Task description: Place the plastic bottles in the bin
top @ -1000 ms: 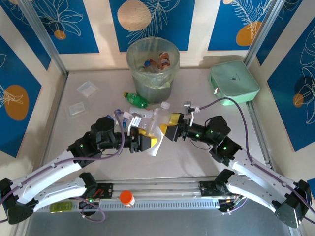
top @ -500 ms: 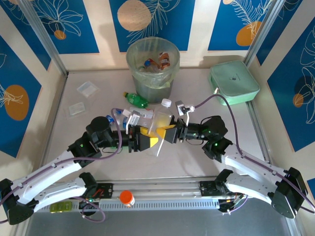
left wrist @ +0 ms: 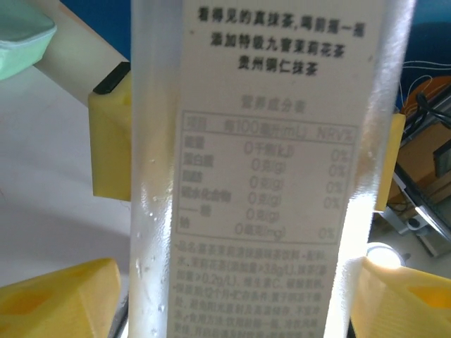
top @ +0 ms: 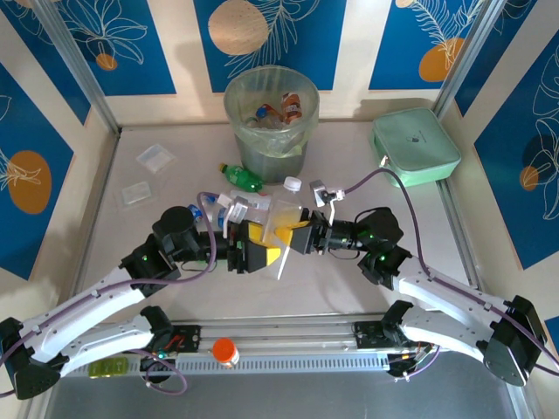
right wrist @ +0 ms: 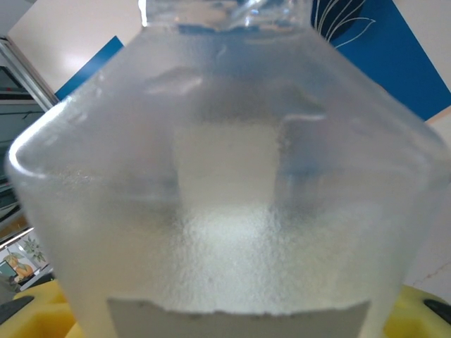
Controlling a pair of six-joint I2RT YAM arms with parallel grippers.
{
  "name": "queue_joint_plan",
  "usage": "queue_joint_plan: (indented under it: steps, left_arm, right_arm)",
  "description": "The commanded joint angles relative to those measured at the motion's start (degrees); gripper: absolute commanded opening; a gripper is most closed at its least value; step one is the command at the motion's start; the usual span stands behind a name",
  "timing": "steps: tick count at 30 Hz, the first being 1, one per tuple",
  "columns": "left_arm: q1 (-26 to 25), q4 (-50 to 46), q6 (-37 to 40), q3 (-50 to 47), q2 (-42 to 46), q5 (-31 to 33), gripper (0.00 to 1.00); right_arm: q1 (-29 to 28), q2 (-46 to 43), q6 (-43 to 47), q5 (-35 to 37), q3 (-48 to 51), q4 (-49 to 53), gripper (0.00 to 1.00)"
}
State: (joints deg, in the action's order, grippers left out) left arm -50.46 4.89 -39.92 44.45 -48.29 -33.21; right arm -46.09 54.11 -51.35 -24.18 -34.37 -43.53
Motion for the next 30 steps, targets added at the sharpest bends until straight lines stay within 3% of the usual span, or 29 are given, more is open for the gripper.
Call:
queue_joint_plan:
  steps: [1, 5, 9, 12, 14, 18, 21, 30]
  left_arm:
    - [0.5, -2.2, 1.9, 0.9, 1.9, 2.4, 0.88]
    - [0.5, -15.3, 8.9, 5.1, 5.4, 14.2, 0.91]
    - [0.5, -34.6, 15.7, 12.4, 7.7, 38.0, 0.91]
    - [0.5, -44.1, 18.2, 15.9, 7.8, 52.3, 0.91]
    - [0.5, -45.5, 19.9, 16.0, 8.7, 54.8, 0.92]
    - [0.5, -45.0, 21.4, 15.1, 11.2, 54.5, 0.92]
    - [0.5, -44.8, 22.6, 14.9, 11.3, 54.6, 0.92]
    - [0.5, -45.1, 23.3, 14.1, 11.0, 54.7, 0.92]
  right_arm:
    - [0.0, -1.9, 1.9, 3.0, -1.3, 2.5, 0.5]
    - [1.8, -4.2, 4.8, 7.1, -3.5, 10.2, 0.49]
    - [4.4, -4.0, 9.3, 14.4, -10.3, 23.8, 0.39]
    - [7.1, 0.3, 10.9, 17.0, -18.1, 33.2, 0.39]
    - [9.5, 4.1, 9.8, 16.2, -22.1, 33.8, 0.4]
    - [14.9, 15.0, 6.1, 18.3, -36.0, 43.3, 0.37]
    - [18.8, 24.5, 4.1, 16.0, -46.4, 45.1, 0.35]
    - [24.2, 49.3, -2.0, 19.7, -73.7, 50.0, 0.35]
